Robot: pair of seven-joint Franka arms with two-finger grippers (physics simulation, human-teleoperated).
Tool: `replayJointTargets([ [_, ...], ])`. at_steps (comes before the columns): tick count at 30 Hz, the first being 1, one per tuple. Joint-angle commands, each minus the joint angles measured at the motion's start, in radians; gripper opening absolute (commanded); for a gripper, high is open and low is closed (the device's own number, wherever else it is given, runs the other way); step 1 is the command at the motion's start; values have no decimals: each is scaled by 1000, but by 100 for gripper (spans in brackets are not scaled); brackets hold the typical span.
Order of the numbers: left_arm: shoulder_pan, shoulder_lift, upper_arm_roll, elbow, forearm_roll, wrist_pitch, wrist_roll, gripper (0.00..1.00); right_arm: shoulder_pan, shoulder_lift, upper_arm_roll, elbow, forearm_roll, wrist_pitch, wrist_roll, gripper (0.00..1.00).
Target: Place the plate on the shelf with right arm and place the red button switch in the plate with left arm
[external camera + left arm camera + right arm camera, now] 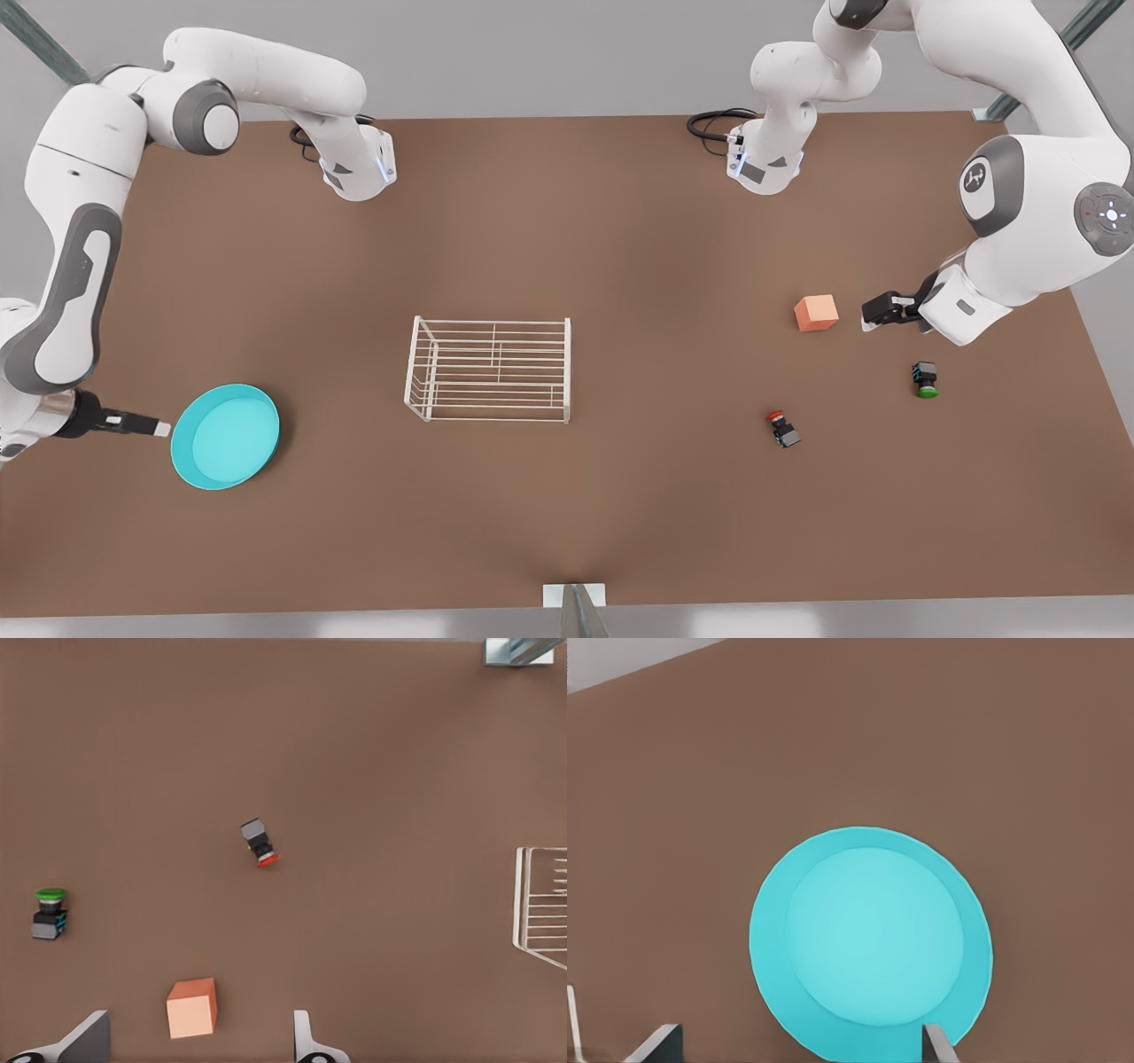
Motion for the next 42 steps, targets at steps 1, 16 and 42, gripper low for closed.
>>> replayJointTargets([
  [1,0,-1,0,0,1,3,9,100,-8,42,-2,29,14,-76,-385,100],
  [16,0,-1,0,0,1,3,9,100,-74,175,9,64,27,125,-382,100],
  [42,17,39,6,-21,27,-14,2,100,-106,298,17,61,70,196,-358,56],
])
